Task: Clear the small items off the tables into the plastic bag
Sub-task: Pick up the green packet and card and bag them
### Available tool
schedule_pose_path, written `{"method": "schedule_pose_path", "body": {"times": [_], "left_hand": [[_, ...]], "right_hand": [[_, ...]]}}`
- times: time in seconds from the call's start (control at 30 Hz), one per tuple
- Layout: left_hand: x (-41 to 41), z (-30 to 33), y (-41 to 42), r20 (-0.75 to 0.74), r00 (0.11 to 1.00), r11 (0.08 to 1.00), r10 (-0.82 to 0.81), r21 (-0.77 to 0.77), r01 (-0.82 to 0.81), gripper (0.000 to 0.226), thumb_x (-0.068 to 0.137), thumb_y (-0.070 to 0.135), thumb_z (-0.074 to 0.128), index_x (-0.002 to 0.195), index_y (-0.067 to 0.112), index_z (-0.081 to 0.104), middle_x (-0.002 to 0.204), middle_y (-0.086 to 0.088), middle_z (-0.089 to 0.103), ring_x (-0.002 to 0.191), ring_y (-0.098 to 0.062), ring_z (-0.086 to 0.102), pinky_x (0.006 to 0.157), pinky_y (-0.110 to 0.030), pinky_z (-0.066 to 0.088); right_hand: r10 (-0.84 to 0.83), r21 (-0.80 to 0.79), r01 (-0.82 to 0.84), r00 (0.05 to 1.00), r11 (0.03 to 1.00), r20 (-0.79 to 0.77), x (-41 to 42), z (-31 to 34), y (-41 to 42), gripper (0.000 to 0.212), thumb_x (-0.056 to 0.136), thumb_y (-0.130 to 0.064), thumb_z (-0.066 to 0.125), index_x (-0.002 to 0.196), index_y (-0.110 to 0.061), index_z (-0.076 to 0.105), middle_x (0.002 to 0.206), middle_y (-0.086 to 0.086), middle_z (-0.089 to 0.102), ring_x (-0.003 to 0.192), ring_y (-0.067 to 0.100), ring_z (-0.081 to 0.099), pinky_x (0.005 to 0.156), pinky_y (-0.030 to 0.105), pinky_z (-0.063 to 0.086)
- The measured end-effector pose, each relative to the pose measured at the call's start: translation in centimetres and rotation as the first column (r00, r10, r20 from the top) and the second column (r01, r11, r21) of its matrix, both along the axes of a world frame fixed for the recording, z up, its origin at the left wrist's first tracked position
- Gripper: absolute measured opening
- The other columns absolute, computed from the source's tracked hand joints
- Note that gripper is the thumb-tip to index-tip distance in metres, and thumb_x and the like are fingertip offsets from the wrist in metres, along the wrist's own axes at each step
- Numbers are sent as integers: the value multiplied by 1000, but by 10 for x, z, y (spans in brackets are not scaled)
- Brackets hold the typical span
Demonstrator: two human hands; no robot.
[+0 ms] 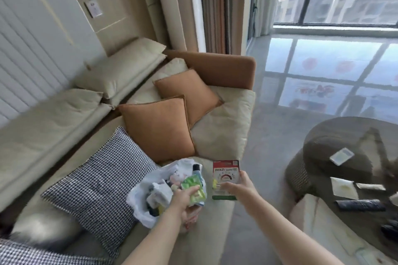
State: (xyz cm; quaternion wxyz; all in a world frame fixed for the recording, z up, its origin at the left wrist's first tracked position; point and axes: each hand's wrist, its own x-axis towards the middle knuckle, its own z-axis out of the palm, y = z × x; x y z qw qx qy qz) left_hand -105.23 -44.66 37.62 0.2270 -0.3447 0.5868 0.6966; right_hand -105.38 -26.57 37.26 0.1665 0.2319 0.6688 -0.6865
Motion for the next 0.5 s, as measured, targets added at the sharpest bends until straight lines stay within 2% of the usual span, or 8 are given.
{"method": "schedule_pose_path", "body": {"times": [0.07,0.17,0.27,0.33,0.4,0.5], "left_hand": [[-3,-5,-29,38,999,1000,28,-15,-27,18,83,8,68,99,0,66,94,-21,70,78,-32,66,64,-35,55],[-10,-16,-64,113,991,997,72,5,-73,9,86,12,65,92,5,65,85,-17,70,69,-29,67,55,-33,55],[-18,-32,-92,178,978,993,108,25,-114,15,87,13,62,101,7,62,95,-20,69,80,-32,67,66,-38,57],[-24,-43,-108,228,966,990,121,46,-135,23,88,13,60,109,5,59,104,-21,67,85,-35,65,71,-41,55],[-31,-55,-121,268,954,984,137,73,-162,25,89,12,56,112,1,58,102,-22,65,76,-32,62,67,-38,53],[-44,-73,-138,296,944,983,143,68,-171,26,89,9,53,111,-4,59,101,-23,65,75,-31,60,68,-36,51]], "right_hand": [[47,21,-47,998,999,38,-14,-2,-31,42,75,-1,72,100,-21,46,95,2,63,85,15,64,64,24,54],[100,54,-107,989,993,107,-33,-10,-73,42,76,-3,72,106,-15,46,98,6,63,82,15,65,56,22,52],[164,108,-186,968,976,190,-49,-20,-110,42,75,-4,71,105,-13,45,100,8,63,80,16,65,50,21,51],[181,126,-215,955,968,236,-58,-32,-130,45,74,-2,69,109,-12,43,103,9,61,86,19,64,57,25,54],[188,172,-240,943,955,274,-67,-44,-147,46,73,-1,67,111,-13,42,103,9,60,92,21,62,67,30,57],[203,307,-316,915,898,349,-79,-59,-165,47,71,-8,66,112,-13,41,105,10,58,99,25,60,83,40,56]]}}
